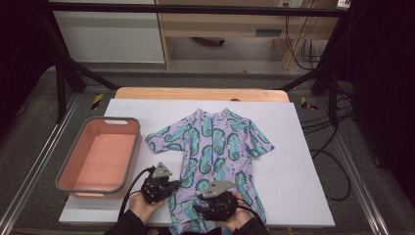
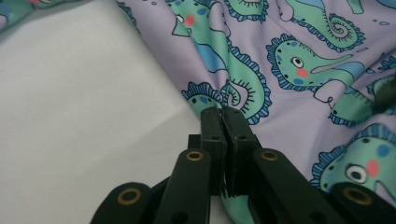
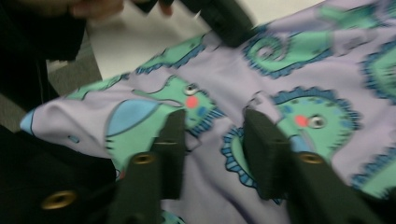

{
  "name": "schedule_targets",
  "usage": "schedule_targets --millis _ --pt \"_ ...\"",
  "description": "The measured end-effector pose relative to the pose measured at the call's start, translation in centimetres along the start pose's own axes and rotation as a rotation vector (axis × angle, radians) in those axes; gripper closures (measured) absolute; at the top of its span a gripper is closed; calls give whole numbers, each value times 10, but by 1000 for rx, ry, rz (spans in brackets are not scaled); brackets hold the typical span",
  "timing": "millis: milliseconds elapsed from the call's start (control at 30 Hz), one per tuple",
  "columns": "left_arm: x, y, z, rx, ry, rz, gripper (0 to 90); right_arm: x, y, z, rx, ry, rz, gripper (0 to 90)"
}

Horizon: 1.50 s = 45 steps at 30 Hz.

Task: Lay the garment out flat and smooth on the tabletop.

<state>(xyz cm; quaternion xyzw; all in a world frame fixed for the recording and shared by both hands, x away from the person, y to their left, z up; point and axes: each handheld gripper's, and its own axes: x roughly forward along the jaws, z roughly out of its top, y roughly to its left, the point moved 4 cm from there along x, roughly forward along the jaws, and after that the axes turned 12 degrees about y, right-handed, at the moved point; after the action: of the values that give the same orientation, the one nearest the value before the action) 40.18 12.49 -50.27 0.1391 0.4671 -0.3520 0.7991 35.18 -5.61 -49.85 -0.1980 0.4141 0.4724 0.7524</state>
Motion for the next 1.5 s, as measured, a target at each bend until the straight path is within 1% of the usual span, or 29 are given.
schedule_targets --millis 100,233,300,333,367,433,467,500,533,600,667,733,833,867,900,933,1000,1033,1067,1100,1133,1200,1233,1267,1300,1333,1400,1433,1500 --pt "-3 4 1 -22 -19 -18 877 7 3 -1 -12 35 -9 878" --pt "-4 4 1 -25 -27 -29 876 4 3 -2 -6 56 8 895" --pt "-6 2 1 -19 -26 -44 876 4 8 -2 -1 74 52 895" --pt "-7 0 1 -14 -31 -48 876 4 13 -2 -3 80 98 895" --pt "-9 -1 1 -5 -34 -52 875 4 17 -2 -13 76 121 895" --pt "-11 -3 0 3 -42 -48 874 4 24 -1 -33 65 145 890" --pt "-11 -3 0 2 -43 -43 873 4 24 0 -32 56 144 878" --pt "-10 -2 0 -2 -44 -39 872 2 20 1 -26 35 120 833" --pt "-10 -1 -1 -9 -43 -37 873 0 17 1 -6 21 96 755" --pt "-10 2 -1 -25 -45 -35 873 -7 4 -3 15 3 -7 615" --pt "-10 4 -1 -34 -55 -26 874 -12 -3 -9 43 -11 -27 532" --pt "-11 4 0 -37 -60 -25 874 -12 -6 -15 55 0 -34 560" --pt "-9 3 -1 -36 -51 -25 874 -9 -5 -20 50 34 -18 832" --pt "-9 3 -1 -34 -48 -29 873 -9 -2 -19 49 49 -12 852" --pt "-10 2 -2 -26 -45 -34 873 -9 0 -18 44 56 -16 856" --pt "-11 1 -2 -19 -48 -43 872 -9 3 -18 38 64 5 857" --pt "-12 -1 -2 -12 -48 -59 861 -12 9 -19 31 45 78 850" --pt "-12 -2 -3 -10 -45 -56 854 -13 11 -19 37 39 93 835" --pt "-12 -2 -3 -9 -44 -46 828 -15 10 -20 32 25 88 760" --pt "-11 -1 -4 -13 -46 -37 777 -18 6 -21 34 6 74 657" --pt "-11 0 -4 -19 -46 -31 697 -23 1 -22 52 -10 43 585" --pt "-11 2 -5 -38 -46 -25 593 -36 -14 -26 80 -50 -44 475" --pt "-12 3 -7 -50 -41 -25 542 -44 -24 -30 104 -69 -94 454" --pt "-12 3 -8 -53 -39 -36 534 -54 -38 -37 144 -71 -175 458" --pt "-14 3 -10 -55 -43 -49 534 -59 -46 -43 165 -65 -225 444" --pt "-14 1 -12 -55 -49 -58 533 -66 -56 -52 204 -59 -257 436" --pt "-13 -3 -14 -51 -38 -79 533 -74 -67 -65 289 -93 -212 450" --pt "-11 -7 -15 -44 -27 -79 534 -76 -68 -69 301 -100 -211 452" --pt "-8 -12 -17 -33 -9 -57 538 -74 -70 -76 283 -53 -261 454"
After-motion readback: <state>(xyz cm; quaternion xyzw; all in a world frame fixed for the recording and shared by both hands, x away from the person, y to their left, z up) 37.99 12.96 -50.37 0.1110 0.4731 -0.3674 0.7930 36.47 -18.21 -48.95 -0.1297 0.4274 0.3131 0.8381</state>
